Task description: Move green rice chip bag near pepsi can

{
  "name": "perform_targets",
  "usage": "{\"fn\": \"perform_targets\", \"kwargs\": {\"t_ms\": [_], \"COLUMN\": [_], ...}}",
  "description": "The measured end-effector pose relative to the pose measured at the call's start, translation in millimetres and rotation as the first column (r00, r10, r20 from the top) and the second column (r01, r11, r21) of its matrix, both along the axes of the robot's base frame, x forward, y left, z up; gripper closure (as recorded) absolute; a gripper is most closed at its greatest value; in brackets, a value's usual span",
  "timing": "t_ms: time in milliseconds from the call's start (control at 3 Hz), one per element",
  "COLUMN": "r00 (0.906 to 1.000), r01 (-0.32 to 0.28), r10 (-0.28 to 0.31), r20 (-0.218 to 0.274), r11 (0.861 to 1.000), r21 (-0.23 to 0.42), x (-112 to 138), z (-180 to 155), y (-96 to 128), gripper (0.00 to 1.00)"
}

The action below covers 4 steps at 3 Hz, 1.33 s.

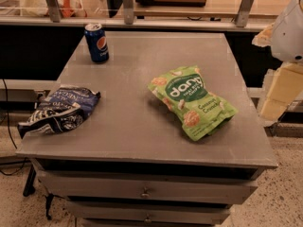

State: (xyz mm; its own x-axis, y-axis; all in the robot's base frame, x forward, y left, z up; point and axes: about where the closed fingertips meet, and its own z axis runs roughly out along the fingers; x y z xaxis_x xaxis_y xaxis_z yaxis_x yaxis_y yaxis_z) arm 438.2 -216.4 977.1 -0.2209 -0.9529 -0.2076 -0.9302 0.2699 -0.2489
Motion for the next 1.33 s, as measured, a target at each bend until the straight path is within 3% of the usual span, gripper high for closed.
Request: {"fn": "perform_targets", "kwargs": {"t_ms": [333,667,1000,1333], "r00": [1.0000,0.9998,0.9978,0.9931], "r01": [0.000,0.019,0.066,0.115], "r10": [0.000,-0.020,-0.064,-0.105], "r20": [0.003,0.006,-0.015,-0.052], "r11": [1.000,0.996,0.978,0.956], "r21": [0.008,0.084,0.197,0.271], "x": [1.4,7.5,15.0,23.7], "z": [0.0,-11.7,-36.3,-61.0], "y": [2.0,13.5,34.6,57.3], "gripper": [0.00,0.00,0.00,0.00]}}
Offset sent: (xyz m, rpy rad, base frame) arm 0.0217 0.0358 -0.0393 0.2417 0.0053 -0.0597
